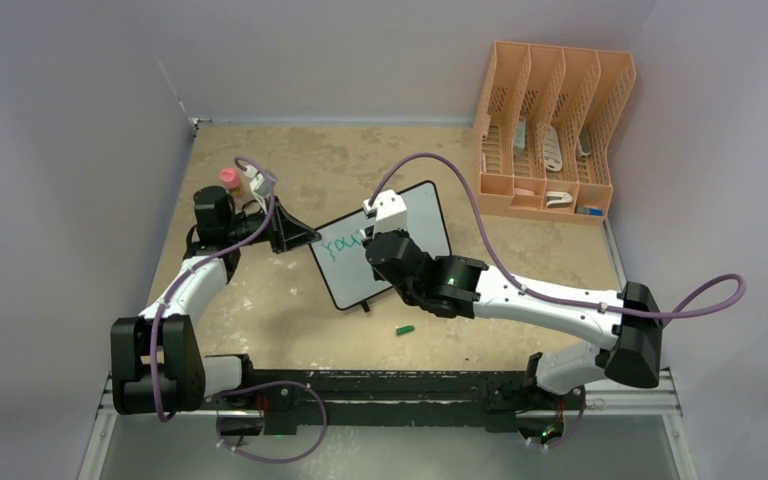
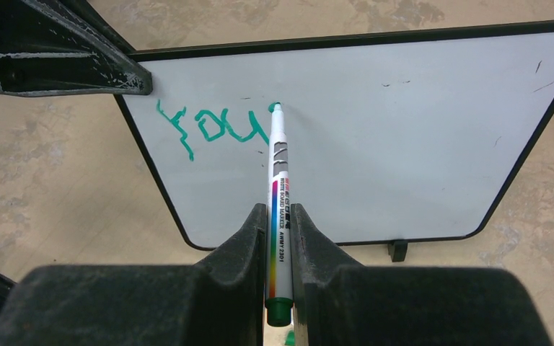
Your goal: Write a sentence on the whiteboard
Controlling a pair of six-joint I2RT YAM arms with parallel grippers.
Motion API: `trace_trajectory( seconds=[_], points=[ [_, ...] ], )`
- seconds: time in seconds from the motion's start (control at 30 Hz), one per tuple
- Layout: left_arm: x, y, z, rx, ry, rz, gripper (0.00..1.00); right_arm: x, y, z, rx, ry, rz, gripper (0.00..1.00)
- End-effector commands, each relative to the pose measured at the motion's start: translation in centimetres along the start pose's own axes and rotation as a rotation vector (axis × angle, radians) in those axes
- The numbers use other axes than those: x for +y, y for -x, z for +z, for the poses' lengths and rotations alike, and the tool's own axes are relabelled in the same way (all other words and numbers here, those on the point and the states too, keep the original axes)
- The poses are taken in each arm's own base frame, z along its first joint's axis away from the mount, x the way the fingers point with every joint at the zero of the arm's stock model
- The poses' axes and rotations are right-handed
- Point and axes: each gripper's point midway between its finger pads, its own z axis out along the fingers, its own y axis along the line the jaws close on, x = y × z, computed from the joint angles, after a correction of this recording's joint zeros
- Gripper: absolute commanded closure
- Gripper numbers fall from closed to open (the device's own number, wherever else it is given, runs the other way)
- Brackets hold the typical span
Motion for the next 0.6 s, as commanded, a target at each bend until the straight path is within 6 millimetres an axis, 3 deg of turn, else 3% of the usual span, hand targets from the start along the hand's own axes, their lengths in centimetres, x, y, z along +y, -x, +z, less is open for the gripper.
trace_trajectory(
  seconds=[0.0,0.57],
  points=[
    [-0.86,0.61,0.10,0.006,-0.041,0.052,1.00,0.03,0.75,0.26,-0.029,-0.008,0.019,1.00],
    [-0.88,0.61,0.10,0.006,-0.043,0.053,1.00,-0.50,0.48,0.84,-0.023,-0.034,0.020,1.00]
  ],
)
